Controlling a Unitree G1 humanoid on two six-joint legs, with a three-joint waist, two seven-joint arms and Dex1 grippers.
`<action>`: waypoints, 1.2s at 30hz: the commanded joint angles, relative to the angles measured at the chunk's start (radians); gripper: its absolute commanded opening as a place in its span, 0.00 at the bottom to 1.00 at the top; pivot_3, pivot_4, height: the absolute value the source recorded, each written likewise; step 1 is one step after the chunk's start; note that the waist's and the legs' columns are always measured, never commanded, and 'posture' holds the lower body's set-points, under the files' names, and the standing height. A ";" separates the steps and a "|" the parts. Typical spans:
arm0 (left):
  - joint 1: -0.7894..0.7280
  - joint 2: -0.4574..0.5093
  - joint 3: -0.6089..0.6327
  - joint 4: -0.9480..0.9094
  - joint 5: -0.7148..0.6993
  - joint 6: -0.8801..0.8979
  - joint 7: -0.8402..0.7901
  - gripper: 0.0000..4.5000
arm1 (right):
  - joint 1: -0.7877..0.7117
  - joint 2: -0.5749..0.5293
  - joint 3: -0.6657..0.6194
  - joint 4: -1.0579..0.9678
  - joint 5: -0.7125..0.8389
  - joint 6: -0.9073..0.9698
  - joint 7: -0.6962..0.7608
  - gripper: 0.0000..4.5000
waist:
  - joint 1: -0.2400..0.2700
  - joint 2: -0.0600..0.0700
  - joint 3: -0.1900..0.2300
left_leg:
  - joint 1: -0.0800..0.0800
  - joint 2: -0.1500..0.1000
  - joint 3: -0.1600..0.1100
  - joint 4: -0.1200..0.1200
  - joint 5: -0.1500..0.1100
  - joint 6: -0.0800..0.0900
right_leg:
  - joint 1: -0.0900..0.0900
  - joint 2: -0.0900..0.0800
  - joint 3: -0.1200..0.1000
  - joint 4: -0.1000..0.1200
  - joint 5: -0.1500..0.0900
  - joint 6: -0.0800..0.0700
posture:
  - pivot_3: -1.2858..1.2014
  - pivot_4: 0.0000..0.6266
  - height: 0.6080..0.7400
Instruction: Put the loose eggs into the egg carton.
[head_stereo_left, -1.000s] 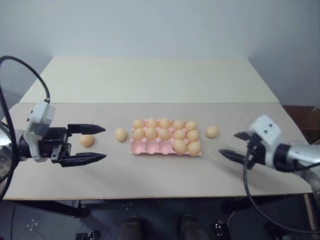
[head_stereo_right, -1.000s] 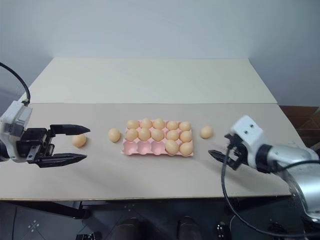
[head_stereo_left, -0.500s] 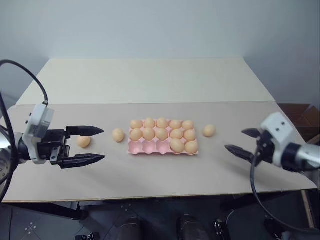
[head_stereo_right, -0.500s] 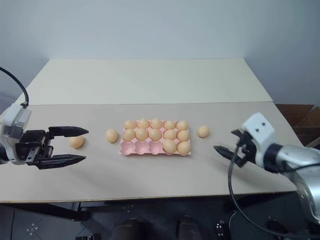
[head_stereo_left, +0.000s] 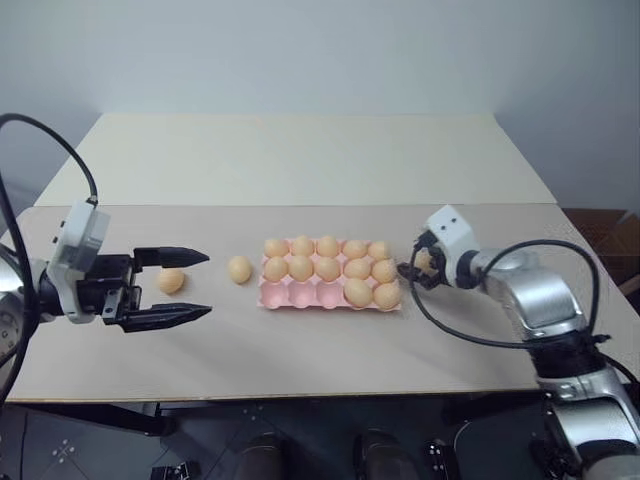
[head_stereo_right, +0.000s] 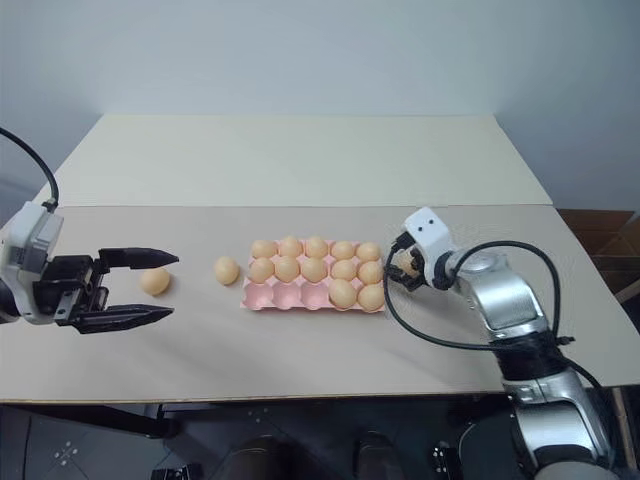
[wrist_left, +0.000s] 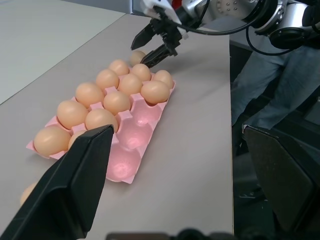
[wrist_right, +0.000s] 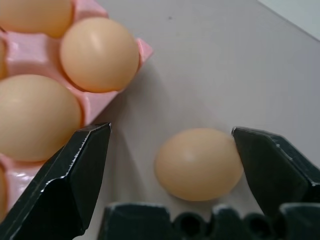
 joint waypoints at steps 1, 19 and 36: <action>0.010 0.018 0.052 -0.031 -0.014 -0.003 -0.001 1.00 | -0.029 0.008 -0.014 0.032 -0.046 -0.039 -0.024 1.00 | -0.002 0.000 0.000 | 0.000 0.000 0.000 0.000 0.000 0.000 | 0.000 0.000 0.000 0.000 0.000 0.000 | 0.52 0.24 1.00; 0.027 0.028 0.076 -0.044 -0.019 0.008 0.000 1.00 | 0.011 0.014 -0.049 0.048 -0.062 -0.031 0.003 0.57 | -0.002 0.000 0.000 | 0.001 0.000 0.000 0.000 0.000 0.000 | 0.000 0.000 0.000 0.001 0.000 0.000 | 0.52 0.24 1.00; -0.014 0.033 0.041 -0.005 -0.015 0.013 -0.021 1.00 | -0.016 0.011 -0.186 -0.408 0.108 0.174 0.044 0.57 | -0.006 0.001 0.000 | 0.001 0.001 -0.001 -0.001 0.000 0.000 | -0.001 0.000 0.000 0.002 0.000 0.000 | 0.52 0.24 1.00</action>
